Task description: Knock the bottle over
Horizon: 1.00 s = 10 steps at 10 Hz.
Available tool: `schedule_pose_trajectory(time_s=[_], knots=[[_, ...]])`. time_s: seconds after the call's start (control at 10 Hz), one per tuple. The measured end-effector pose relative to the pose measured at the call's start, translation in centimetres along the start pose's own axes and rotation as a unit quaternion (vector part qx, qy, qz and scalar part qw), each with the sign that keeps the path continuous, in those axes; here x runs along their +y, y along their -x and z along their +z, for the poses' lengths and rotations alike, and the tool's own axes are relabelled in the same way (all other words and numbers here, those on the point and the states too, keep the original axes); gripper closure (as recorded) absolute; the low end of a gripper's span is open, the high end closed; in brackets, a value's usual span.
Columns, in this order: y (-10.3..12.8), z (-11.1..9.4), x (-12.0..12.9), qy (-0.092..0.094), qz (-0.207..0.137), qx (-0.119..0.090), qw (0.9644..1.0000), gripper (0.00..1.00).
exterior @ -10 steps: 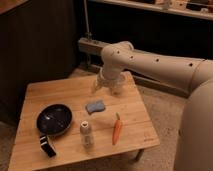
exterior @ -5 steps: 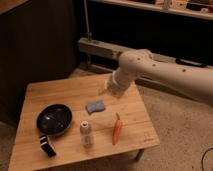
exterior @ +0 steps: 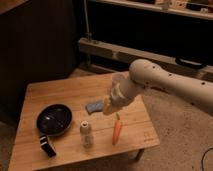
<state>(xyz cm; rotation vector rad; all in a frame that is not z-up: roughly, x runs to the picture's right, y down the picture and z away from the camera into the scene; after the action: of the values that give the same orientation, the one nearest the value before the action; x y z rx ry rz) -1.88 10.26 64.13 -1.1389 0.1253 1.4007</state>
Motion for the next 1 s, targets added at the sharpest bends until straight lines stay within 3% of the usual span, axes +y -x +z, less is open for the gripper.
schedule_pose_trajectory(time_s=[0.1,0.4,0.7,0.9,1.0], knots=[[0.1,1.7,0.5,-0.008,-0.001,0.028,0.9996,1.00],[-1.7,4.5,1.8,-0.037,0.010,0.077,0.9963,1.00],[-3.0,5.2,2.0,-0.062,0.022,0.115,0.9912,1.00],[-3.1,5.5,2.2,-0.060,0.018,0.129,0.9896,1.00],[-3.0,5.5,2.4,-0.039,0.008,0.130,0.9908,1.00]])
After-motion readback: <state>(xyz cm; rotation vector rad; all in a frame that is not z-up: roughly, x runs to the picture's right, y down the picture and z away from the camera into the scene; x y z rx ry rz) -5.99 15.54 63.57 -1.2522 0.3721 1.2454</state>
